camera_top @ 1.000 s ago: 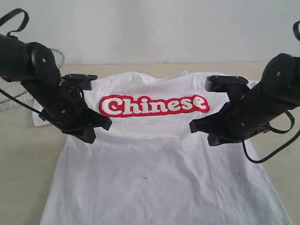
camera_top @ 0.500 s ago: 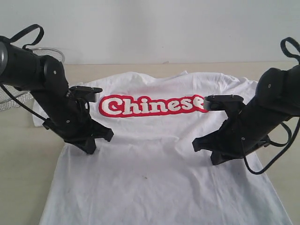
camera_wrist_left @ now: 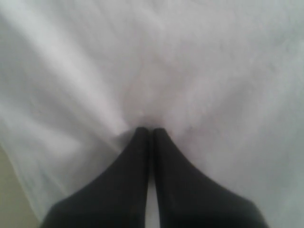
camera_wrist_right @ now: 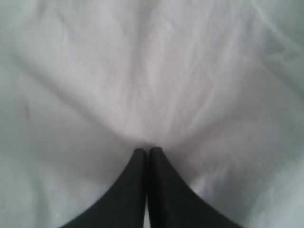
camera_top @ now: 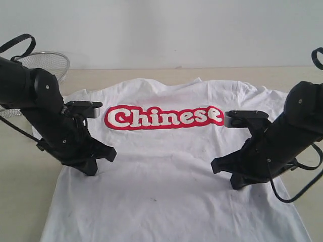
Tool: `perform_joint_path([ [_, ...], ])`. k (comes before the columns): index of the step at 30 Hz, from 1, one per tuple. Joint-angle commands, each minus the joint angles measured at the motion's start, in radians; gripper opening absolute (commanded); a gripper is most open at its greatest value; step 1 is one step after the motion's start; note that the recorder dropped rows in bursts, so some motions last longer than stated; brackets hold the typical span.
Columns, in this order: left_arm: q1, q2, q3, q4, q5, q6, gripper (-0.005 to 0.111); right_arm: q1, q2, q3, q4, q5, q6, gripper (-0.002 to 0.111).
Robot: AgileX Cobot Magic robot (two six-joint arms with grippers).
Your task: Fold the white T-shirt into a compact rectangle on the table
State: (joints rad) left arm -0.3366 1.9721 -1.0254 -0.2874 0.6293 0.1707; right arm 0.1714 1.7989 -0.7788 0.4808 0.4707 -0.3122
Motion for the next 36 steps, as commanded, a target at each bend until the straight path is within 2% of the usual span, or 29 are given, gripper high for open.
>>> perform_joint_path([
  [1, -0.028, 0.025, 0.125, -0.008, 0.118, 0.01, 0.005, -0.001, -0.037, 0.075, -0.035, 0.076, -0.001, 0.0],
  [11, -0.06, -0.062, 0.252, -0.057, 0.077, 0.017, 0.005, -0.001, -0.093, 0.105, -0.033, 0.143, 0.01, 0.0],
  [18, -0.052, -0.121, 0.222, -0.057, 0.066, 0.017, 0.005, -0.001, -0.124, 0.081, 0.036, 0.105, -0.03, 0.0],
  [26, -0.041, -0.234, 0.043, -0.029, 0.1, 0.01, 0.005, -0.002, -0.124, -0.121, 0.045, 0.144, -0.03, 0.0],
  [31, 0.042, -0.209, -0.147, -0.016, 0.047, 0.01, 0.005, -0.002, -0.012, -0.337, 0.029, 0.177, -0.03, 0.0],
  [36, 0.134, -0.031, -0.361, -0.005, 0.049, 0.018, 0.005, -0.002, 0.179, -0.59, 0.026, 0.212, -0.03, 0.0],
])
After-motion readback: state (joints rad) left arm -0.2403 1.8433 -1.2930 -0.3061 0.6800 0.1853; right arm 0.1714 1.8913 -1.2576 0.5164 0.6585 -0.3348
